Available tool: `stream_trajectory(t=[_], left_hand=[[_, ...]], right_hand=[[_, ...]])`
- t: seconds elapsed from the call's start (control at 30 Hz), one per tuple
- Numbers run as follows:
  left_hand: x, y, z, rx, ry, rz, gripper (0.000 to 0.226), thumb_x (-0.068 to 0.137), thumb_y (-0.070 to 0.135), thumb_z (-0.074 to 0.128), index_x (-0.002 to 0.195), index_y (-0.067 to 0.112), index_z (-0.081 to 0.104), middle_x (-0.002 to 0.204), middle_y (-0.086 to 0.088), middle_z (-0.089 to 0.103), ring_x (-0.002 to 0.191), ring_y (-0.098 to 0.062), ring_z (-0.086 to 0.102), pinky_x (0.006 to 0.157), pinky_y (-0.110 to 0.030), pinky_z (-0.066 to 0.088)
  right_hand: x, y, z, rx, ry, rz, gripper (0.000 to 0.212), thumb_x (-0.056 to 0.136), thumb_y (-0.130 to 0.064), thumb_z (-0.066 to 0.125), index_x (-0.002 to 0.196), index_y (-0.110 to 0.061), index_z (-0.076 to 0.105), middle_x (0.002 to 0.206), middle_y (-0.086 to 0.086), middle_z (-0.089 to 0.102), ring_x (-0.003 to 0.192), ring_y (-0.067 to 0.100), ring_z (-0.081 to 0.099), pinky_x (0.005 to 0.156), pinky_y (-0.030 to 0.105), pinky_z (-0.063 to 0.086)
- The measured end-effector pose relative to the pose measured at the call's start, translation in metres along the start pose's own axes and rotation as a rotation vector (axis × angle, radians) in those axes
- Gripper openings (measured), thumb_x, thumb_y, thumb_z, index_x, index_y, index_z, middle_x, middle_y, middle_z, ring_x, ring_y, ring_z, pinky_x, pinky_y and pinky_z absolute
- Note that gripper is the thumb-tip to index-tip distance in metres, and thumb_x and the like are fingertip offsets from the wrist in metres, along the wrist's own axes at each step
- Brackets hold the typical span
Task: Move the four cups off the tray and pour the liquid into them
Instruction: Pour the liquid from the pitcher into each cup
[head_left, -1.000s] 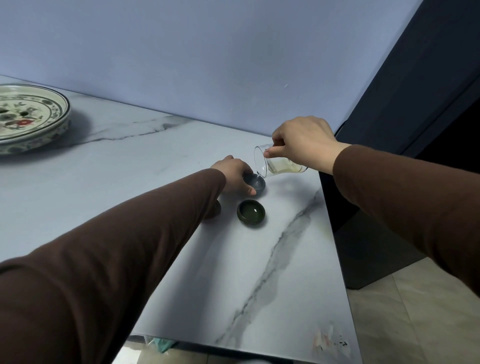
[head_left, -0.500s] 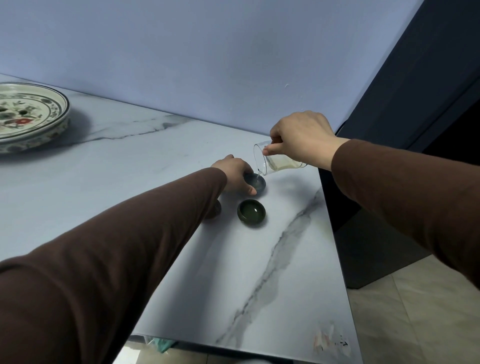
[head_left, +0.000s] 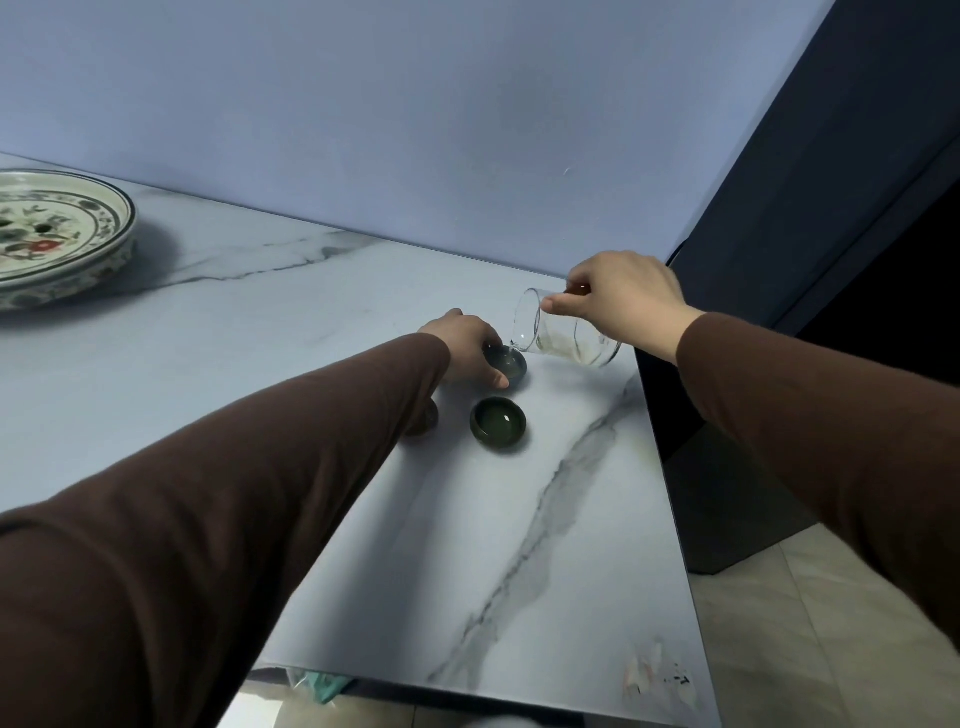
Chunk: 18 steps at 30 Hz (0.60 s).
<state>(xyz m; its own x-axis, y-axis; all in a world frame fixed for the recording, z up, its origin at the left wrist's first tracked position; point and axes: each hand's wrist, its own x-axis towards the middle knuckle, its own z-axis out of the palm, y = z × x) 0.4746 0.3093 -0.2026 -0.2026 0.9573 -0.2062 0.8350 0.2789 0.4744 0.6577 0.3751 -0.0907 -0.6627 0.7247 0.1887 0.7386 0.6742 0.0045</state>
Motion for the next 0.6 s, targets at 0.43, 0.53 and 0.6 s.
stream_trajectory(t=[0.43,0.53,0.6], left_hand=[[-0.049,0.006,-0.018,-0.040,0.201,0.129,0.062,0.080,0.046,0.073,0.136,0.027,0.054,0.131,0.006,0.058,0.126,-0.019,0.037,0.101,-0.037,0.041],[-0.075,0.002,-0.006,0.047,0.178,0.158,0.059,0.077,0.054,0.071,0.130,0.031,0.059,0.119,0.008,0.061,0.120,-0.019,0.039,0.099,-0.037,0.042],[-0.086,0.001,0.006,0.109,0.160,0.163,0.061,0.075,0.057,0.069,0.131,0.033,0.058,0.119,0.006,0.062,0.120,-0.020,0.040,0.099,-0.039,0.042]], right_hand=[[-0.051,0.024,-0.004,0.282,0.014,0.252,0.062,0.079,-0.072,0.060,0.065,-0.011,0.057,0.053,-0.002,0.050,0.056,0.018,0.049,0.050,0.030,0.028],[-0.061,0.020,-0.008,0.255,0.012,0.196,0.057,0.078,-0.071,0.062,0.059,-0.017,0.056,0.052,-0.003,0.051,0.055,0.014,0.049,0.050,0.030,0.027],[-0.066,0.016,-0.009,0.229,0.006,0.154,0.056,0.078,-0.070,0.063,0.058,-0.019,0.054,0.052,-0.003,0.051,0.055,0.013,0.048,0.050,0.030,0.027]])
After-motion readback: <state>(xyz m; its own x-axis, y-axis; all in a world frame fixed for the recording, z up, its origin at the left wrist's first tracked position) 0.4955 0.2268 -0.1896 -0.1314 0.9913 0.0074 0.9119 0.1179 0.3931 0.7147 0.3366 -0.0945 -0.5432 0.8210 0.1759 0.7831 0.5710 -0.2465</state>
